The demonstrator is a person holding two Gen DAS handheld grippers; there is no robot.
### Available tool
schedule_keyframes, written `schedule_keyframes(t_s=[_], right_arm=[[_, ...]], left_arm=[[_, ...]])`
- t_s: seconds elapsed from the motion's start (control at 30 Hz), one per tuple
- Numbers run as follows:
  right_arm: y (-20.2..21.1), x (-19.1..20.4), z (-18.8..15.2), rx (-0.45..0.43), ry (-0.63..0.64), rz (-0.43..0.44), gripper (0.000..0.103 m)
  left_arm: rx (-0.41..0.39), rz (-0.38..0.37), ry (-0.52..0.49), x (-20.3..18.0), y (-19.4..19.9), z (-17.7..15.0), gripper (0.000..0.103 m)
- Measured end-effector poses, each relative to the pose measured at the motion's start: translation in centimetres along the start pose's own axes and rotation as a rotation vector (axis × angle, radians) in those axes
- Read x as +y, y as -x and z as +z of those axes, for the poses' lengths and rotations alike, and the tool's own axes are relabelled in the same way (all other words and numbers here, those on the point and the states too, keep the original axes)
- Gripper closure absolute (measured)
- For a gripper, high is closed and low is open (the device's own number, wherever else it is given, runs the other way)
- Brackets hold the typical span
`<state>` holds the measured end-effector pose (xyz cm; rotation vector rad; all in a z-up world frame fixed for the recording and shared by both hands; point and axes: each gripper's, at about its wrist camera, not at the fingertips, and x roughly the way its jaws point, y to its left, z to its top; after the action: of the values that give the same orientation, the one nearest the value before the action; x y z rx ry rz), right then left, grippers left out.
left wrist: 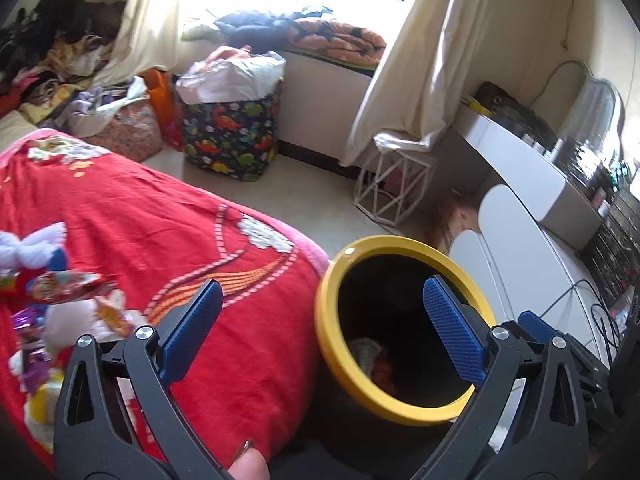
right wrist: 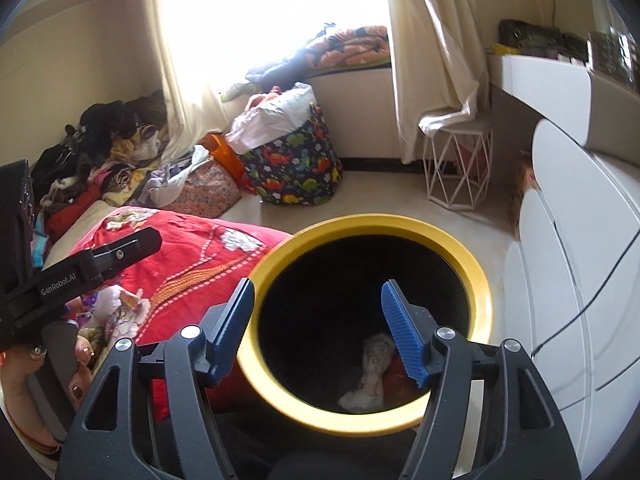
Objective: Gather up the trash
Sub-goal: 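Move both tools back over the trash pile on the bed, then grasp the white mesh scrubber with the left tool while the right tool grasps a red snack wrapper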
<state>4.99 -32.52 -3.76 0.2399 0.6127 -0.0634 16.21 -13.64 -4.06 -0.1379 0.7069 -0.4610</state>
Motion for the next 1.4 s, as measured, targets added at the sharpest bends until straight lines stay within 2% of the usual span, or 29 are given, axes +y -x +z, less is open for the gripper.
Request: schedule_keyframes(t_s=[0.27, 0.87, 1.2, 1.4], right_arm=[[-0.5, 4.8, 0.5, 0.008, 0.090, 0.055, 0.032], [-2.6, 16.0, 0.1, 0.041, 0.286, 0.213, 0.028], [-4.5, 21.6, -1.3, 0.087, 0.348, 0.309, 0.028], [-6.8, 23.2, -1.0, 0.110, 0.321, 0.325, 0.028]], left_arm=[[-0.044, 0.052, 0.053, 3.4, 3.0, 0.2, 0.011], [-0.120, 0.190, 0.241, 13.8, 8.6, -0.4, 0.011], [-0.151, 0.307, 0.366, 21.2, 11.9, -1.7, 0.011], [-0.154, 0.379, 0.447, 25.8, 12.8, -2.7, 0.011]])
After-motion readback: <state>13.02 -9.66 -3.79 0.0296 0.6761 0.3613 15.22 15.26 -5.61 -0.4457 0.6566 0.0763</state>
